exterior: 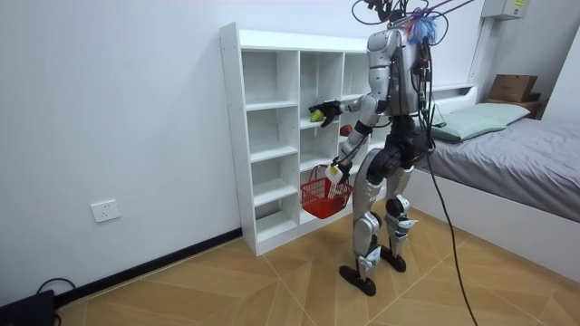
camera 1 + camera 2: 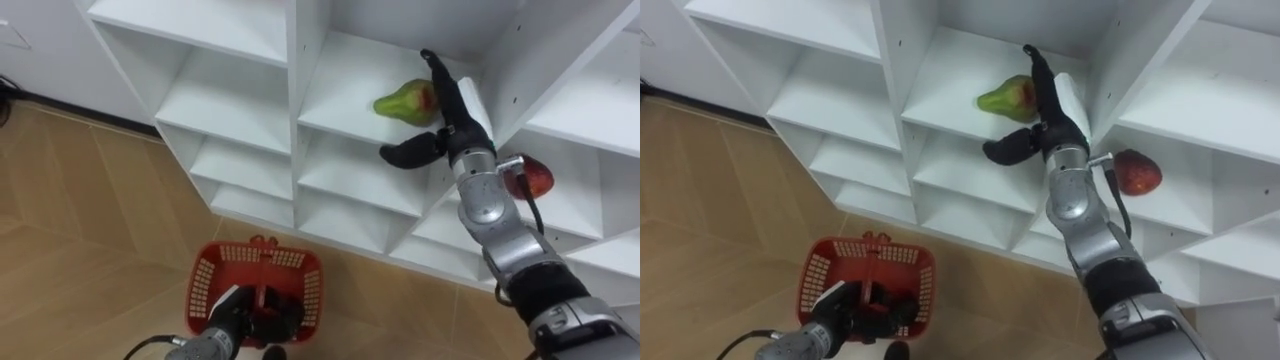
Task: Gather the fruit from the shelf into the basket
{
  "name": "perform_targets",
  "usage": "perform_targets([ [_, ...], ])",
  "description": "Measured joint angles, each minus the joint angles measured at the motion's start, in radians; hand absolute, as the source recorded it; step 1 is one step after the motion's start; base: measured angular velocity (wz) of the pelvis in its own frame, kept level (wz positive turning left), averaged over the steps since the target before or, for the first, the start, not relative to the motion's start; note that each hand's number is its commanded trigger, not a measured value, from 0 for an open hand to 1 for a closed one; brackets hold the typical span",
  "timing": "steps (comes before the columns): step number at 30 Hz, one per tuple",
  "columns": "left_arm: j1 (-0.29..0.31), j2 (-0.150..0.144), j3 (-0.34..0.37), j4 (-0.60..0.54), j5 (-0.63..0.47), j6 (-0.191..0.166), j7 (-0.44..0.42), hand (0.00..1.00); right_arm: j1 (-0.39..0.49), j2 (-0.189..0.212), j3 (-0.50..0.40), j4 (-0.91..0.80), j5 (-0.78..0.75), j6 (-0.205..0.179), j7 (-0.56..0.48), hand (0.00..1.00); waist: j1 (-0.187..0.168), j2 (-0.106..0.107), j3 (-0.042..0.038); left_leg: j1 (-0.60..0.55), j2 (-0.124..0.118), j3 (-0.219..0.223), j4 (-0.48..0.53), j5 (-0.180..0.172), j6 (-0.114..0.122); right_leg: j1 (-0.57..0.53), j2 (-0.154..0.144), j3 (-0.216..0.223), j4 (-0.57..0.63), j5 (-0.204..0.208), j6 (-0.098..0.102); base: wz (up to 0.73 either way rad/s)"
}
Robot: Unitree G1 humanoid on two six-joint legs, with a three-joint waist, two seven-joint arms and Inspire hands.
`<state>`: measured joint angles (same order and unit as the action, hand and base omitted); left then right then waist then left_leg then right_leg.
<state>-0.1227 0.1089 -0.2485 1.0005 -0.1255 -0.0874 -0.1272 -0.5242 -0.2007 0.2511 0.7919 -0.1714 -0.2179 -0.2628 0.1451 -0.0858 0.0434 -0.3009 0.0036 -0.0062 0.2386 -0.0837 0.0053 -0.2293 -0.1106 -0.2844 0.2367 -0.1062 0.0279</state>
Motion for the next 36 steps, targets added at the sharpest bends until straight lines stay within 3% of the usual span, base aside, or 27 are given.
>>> perform_targets([
  [3,-0.003,0.007,0.000,0.000,0.001,0.000,0.000,1.00,0.000,-0.013,0.004,0.009,-0.027,-0.028,0.035,1.00,-0.003,0.000,-0.0001,0.000,0.001,0.000,-0.001,0.003,-0.001,0.000,0.002,0.007,0.000,0.002,-0.002,0.00],
  [8,-0.010,0.010,0.000,0.000,0.001,-0.001,0.000,1.00,-0.006,-0.017,0.001,0.021,-0.027,-0.042,0.043,1.00,0.000,0.000,-0.0001,0.001,0.004,0.000,-0.002,0.011,-0.003,0.001,0.006,0.009,-0.002,0.008,-0.005,0.00],
  [20,-0.011,0.018,0.000,0.000,0.001,-0.001,-0.001,1.00,-0.050,-0.019,-0.023,0.061,0.015,-0.040,0.050,1.00,0.012,0.002,0.0001,0.002,0.003,0.000,-0.015,0.023,-0.001,0.001,0.007,0.009,-0.017,0.022,-0.005,0.00],
  [36,-0.025,0.022,-0.004,0.022,0.000,-0.005,0.005,1.00,-0.047,-0.017,-0.017,0.065,0.088,-0.001,0.105,1.00,0.018,-0.001,0.0014,0.012,0.002,0.005,-0.033,0.028,-0.002,0.001,0.005,0.009,-0.017,0.021,-0.004,0.00],
])
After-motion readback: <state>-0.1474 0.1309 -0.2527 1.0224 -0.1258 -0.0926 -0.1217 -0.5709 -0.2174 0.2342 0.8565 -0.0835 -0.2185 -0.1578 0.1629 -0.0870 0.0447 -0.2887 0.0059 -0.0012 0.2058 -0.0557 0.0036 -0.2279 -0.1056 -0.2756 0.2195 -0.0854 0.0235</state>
